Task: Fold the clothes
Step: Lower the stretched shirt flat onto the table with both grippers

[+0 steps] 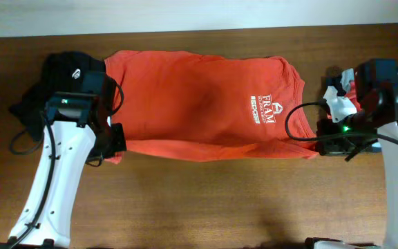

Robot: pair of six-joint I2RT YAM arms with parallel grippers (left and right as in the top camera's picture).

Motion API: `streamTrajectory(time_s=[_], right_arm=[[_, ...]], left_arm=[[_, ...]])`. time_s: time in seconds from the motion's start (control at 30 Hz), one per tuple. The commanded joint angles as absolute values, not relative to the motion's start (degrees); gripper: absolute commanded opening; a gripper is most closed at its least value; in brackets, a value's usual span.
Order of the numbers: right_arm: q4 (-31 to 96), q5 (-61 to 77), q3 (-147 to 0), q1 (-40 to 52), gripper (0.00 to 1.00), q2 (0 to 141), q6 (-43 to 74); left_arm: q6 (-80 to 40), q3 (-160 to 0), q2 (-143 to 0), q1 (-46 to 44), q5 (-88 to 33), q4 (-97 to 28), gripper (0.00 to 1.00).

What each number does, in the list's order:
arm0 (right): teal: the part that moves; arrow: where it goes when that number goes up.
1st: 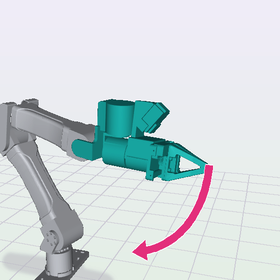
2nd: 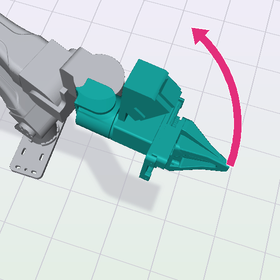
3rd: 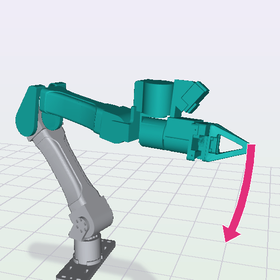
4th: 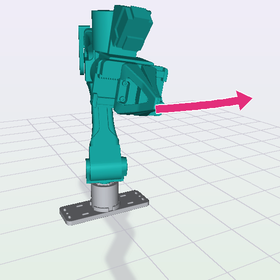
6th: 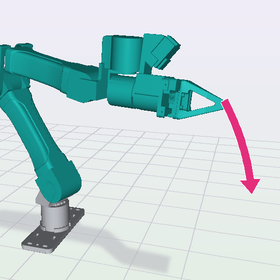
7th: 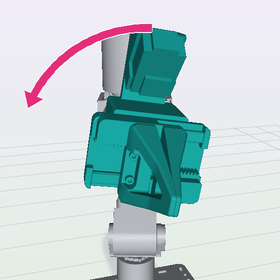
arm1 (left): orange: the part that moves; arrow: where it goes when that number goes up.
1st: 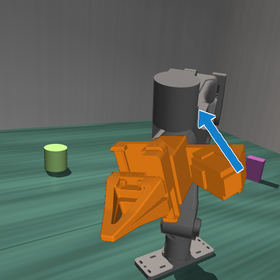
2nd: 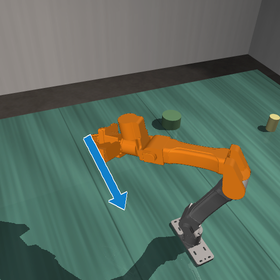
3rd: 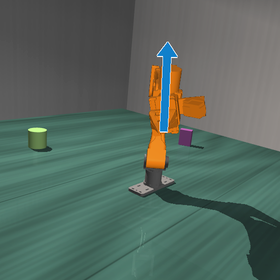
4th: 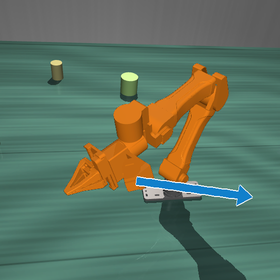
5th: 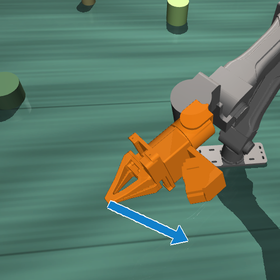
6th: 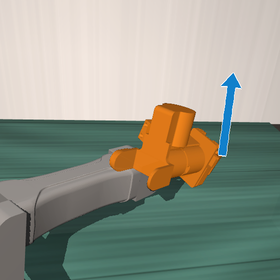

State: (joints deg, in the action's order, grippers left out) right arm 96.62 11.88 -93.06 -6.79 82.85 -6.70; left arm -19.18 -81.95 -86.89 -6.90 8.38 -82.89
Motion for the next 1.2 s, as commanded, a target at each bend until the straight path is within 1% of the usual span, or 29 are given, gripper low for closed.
streamTrajectory(time_s=[0.0, 0.3, 0.6, 0.73, 0.9, 1.17], right_arm=[[94.11, 10.28, -90.3, -7.16, 0.04, 82.11, -5.26], [83.46, 10.26, -84.12, -7.16, 0.04, 82.96, -3.73], [68.86, 9.85, -79.81, -7.16, 0.04, 88.2, -3.73], [66.15, 9.85, -79.81, -7.2, 0.04, 92.84, -3.73], [64.79, 9.85, -79.81, -7.22, 0.04, 97.82, -3.75], [60.99, 9.93, -79.81, -7.53, 0.04, 99.11, -3.51]], left_arm=[[-21.26, -76.9, -86.59, -6.5, 8.4, -79.81, 0.01], [-21.47, -67.4, -86.65, -6.48, 8.4, -64.31, 0.01], [-21.89, -65.67, -86.78, -6.48, 12.82, -52.1, 0.01], [-22.15, -65.67, -87.83, -6.48, 15.03, -49.17, 0.01], [-26.0, -65.65, -89.23, -6.22, 18.79, -48.16, 0.01], [-26.33, -65.6, -93.34, -5.19, 19.31, -44.29, 0.01]])
